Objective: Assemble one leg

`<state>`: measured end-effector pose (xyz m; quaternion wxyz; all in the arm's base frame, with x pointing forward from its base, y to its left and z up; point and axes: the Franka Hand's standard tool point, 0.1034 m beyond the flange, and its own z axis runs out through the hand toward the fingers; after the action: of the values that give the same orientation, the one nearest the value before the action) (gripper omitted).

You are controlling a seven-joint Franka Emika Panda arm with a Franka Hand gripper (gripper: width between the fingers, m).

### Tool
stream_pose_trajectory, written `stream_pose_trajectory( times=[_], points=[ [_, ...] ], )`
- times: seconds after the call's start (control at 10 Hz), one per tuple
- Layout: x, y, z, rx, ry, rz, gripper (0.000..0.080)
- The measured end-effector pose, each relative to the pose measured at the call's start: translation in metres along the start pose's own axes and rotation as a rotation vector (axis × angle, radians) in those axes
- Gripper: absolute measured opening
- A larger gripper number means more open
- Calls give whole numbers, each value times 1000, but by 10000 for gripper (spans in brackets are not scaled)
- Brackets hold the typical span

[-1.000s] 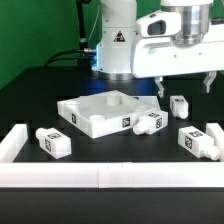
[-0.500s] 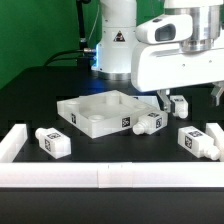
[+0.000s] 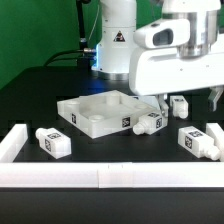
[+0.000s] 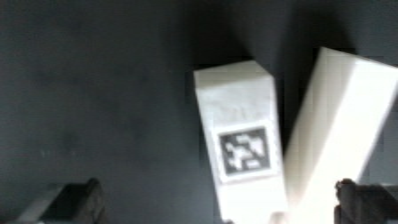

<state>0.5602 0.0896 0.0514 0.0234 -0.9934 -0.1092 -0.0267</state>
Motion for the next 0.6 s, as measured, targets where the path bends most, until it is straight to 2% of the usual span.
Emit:
stream_pose_trajectory(
  times=[0.3,0.6],
  points=[
    [1,3,21,-6,6,3,648],
    [-2,3,23,-6,3,3,648]
  ],
)
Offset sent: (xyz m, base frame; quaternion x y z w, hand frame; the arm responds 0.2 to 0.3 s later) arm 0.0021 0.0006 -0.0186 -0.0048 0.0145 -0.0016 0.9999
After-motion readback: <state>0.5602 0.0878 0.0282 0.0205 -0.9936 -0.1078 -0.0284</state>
